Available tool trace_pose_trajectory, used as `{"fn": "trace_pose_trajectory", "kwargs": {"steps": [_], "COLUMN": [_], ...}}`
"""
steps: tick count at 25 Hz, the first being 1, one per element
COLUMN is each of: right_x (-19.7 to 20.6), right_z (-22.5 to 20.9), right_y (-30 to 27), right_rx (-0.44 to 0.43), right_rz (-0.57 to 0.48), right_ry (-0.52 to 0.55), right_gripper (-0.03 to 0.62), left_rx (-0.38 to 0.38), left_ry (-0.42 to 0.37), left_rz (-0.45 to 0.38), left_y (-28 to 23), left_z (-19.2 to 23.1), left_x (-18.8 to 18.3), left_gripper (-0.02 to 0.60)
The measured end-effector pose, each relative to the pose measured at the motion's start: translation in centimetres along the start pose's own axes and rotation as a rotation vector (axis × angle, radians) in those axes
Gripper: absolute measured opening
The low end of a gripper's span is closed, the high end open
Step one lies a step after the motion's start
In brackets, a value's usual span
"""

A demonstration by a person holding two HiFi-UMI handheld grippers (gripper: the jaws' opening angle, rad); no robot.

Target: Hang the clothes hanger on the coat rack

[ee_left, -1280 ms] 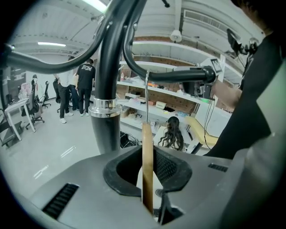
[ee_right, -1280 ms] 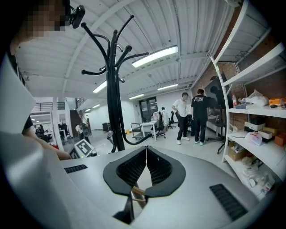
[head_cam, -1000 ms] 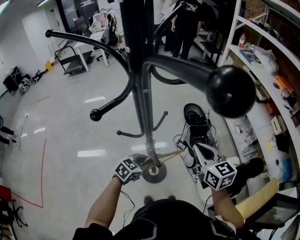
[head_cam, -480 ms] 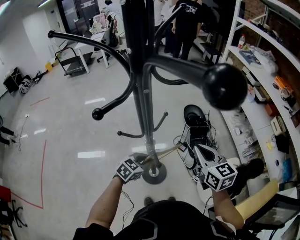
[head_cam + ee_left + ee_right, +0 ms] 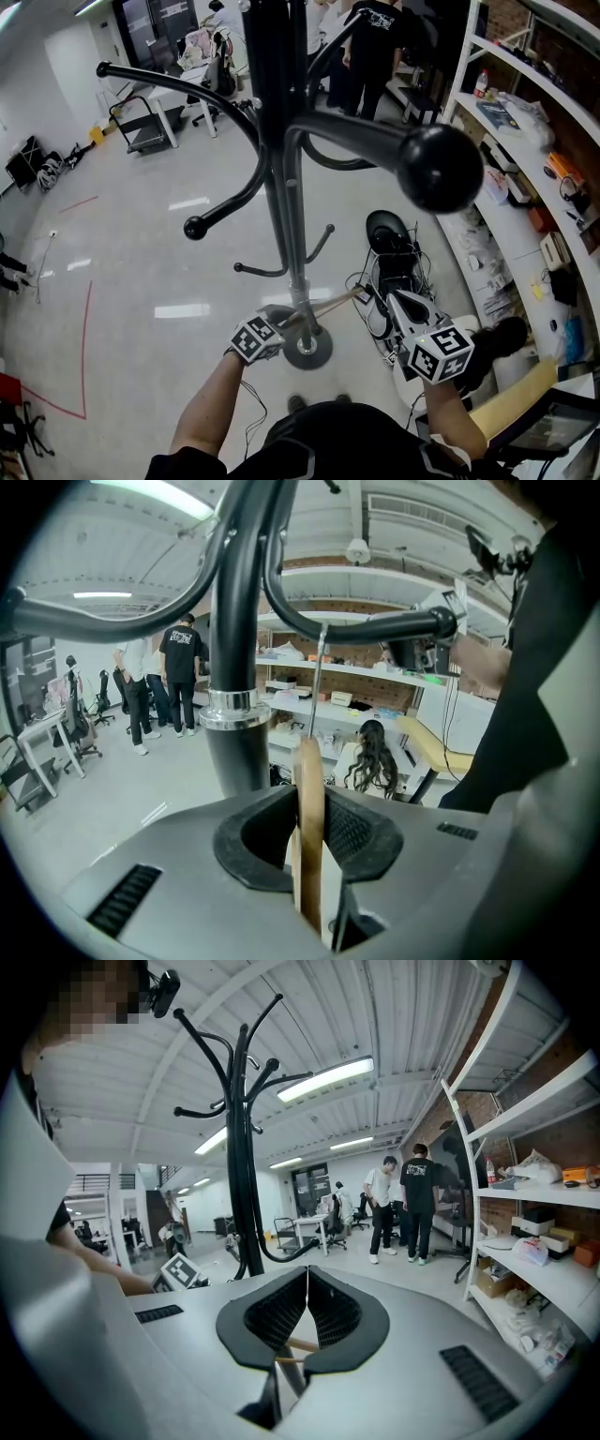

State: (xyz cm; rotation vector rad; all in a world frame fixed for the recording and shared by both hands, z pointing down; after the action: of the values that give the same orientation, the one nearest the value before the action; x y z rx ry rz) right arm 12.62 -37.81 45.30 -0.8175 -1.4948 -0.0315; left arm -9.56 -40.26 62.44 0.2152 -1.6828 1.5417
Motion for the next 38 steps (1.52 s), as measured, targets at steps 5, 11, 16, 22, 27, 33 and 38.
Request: {"fn": "trace_pose_trajectory", "kwargs": {"steps": [5,11,16,22,27,33,38], "right_x": [0.3,-0.1,-0.7,-1.0,-1.9,-3.5,-3.4], "right_z": [0.0,0.2,0.3,-0.1,0.1,1.3,1.4], "right_y": [0.1,0.1,0.4,0.7,0.8,1.9,2.4], "right_rx": [-0.007,-0.017,-0.019,-0.027,-0.056,-0.106,-0.142], "right_rz": [-0.003,-0.02,-0.037,-0.057,-0.084,-0.131,-0.14], "right_ry": [-0.002,-0.002,0.005,-0.002,0.006,0.025,0.03], "right_gripper": [0.006,0.006,0.006,0.006,0.006,0.006,0.006], "left_rx": [0.007,-0.039,-0.134,-0.248,-0.359,-0.406,-0.429], "left_ry": [0.012,0.037,0.046,0.121,0.179,0.24,0.314], "left_rz": [-0.048,-0.089,-0.119,-0.257,-0.422,-0.593,-0.684], "left_y": [0.8,3.1,7.7,14.6,18.4,21.1,22.7], "left_z": [-0.1,0.2,0.0,-0.5,-2.3,-6.2,-8.0], "left_x": [-0.5,-0.3,0.8,0.6,-2.2,-5.7,-7.1], "left_gripper": [0.087,0.202,0.202,0.157,0.076,0.002,0.0]}}
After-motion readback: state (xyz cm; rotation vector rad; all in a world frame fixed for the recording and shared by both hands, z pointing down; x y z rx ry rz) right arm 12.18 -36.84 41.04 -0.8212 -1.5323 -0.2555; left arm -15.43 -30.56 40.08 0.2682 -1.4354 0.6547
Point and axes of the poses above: the fingertips, and each gripper's own axes: y backward along the fingers, z to its left, x out of its underside, the point moved 4 cm from there along y, backward along the fingers, and after that the axes turned 13 degrees about z, right-handed, at the moved point
